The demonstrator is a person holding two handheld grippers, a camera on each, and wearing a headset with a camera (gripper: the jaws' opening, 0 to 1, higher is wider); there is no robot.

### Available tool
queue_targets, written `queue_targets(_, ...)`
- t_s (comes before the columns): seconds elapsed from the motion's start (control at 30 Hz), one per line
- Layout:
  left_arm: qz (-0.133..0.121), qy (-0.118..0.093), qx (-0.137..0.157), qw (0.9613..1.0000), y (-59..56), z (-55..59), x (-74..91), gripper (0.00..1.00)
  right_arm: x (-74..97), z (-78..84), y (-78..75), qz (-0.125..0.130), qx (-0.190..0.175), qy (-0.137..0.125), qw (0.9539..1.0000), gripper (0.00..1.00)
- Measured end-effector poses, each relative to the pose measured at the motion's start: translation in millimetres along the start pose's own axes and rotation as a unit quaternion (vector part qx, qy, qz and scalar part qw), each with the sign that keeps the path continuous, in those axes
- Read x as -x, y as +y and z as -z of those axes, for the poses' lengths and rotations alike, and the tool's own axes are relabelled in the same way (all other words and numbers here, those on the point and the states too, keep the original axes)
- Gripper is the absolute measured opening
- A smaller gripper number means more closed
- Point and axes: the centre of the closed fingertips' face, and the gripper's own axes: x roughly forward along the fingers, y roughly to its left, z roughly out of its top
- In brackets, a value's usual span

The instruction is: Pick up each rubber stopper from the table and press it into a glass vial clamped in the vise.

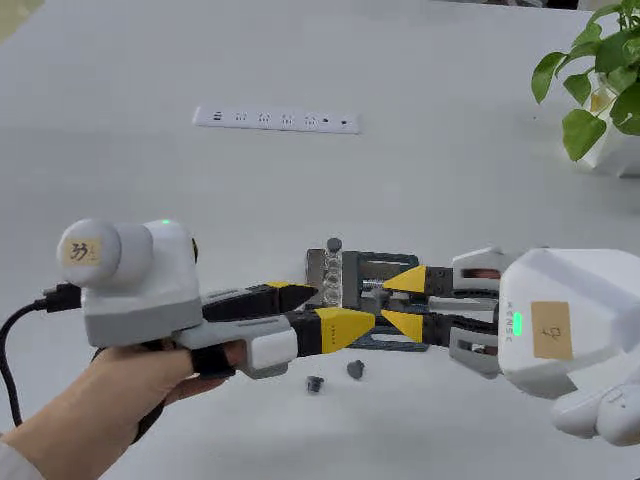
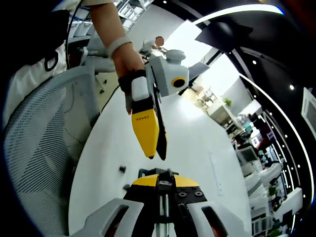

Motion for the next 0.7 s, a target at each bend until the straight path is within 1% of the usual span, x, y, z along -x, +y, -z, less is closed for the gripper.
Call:
queue_targets(0.03,0.008,-0.002,0.005,1.0,-3.1,-1.0,-1.3,0.45,2.0,-3.7,-3.8,0.009,0.0,-0.004,0.9999,0.04)
queue_targets(0.13,0.031,-0.007,0.017,0.9993,-11.2,-4.5,-3.6,0.34,4.0,-10.3,-5.2,0.008,-0.007,-0.012,0.9999,0.04)
queue_targets(0.17,0.036,-0.009,0.019,0.9991,-12.9,-5.7,-4.0,0.31,4.0,-10.7,-4.4,0.005,-0.01,-0.011,0.9999,0.05)
queue_targets(0.2,0.04,-0.01,0.02,0.999,-14.2,-6.5,-4.3,0.27,4.4,-12.7,-5.4,0.01,-0.007,-0.016,0.9998,0.04)
queue_targets(0.23,0.044,-0.012,0.022,0.9987,-15.3,-7.8,-4.5,0.25,4.2,-13.7,-5.3,0.008,-0.007,-0.016,0.9998,0.04)
queue_targets(0.33,0.053,-0.013,0.025,0.9982,-16.8,-9.3,-3.7,0.17,4.0,-15.7,-4.2,0.006,-0.008,-0.019,0.9998,0.04)
queue_targets(0.4,0.054,-0.011,0.024,0.9982,-17.9,-8.4,-3.4,0.15,4.3,-17.7,-3.4,0.005,-0.007,-0.022,0.9997,0.05)
queue_targets(0.5,0.056,-0.014,0.027,0.9979,-20.0,-8.6,-2.0,0.15,4.5,-19.9,-1.6,0.003,-0.005,-0.024,0.9997,0.05)
queue_targets(0.53,0.058,-0.017,0.032,0.9977,-20.9,-8.9,-1.8,0.14,4.6,-21.2,-1.5,0.004,-0.004,-0.026,0.9996,0.04)
queue_targets(0.67,0.063,-0.018,0.034,0.9973,-23.8,-8.2,-0.6,0.09,4.3,-23.8,0.7,0.002,-0.003,-0.029,0.9996,0.04)
queue_targets(0.7,0.065,-0.019,0.037,0.997,-24.8,-8.2,-0.2,0.08,4.4,-24.9,0.2,0.006,0.001,-0.03,0.9995,0.04)
